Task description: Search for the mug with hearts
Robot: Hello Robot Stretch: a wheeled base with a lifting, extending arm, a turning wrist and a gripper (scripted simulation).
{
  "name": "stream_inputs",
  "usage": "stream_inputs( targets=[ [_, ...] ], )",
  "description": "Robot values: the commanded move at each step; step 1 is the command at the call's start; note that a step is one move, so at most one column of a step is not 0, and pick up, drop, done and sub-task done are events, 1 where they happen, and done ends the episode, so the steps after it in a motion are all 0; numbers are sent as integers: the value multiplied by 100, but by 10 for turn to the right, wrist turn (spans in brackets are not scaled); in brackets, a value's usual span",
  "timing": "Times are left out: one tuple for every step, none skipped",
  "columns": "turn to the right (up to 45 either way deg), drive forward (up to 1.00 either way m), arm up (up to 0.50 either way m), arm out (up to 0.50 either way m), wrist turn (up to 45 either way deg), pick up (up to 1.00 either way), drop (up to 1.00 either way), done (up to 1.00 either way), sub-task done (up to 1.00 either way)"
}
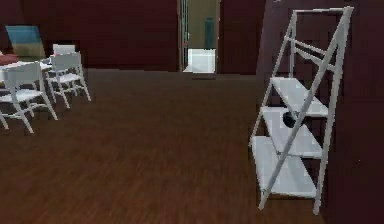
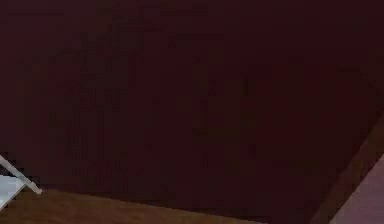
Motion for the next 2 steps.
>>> stream_inputs(
  targets=[
    [0, 95, 0, 0, 0, 0, 0, 0, 0],
    [0, 100, 0, 0, 0, 0, 0, 0, 0]
  ],
)
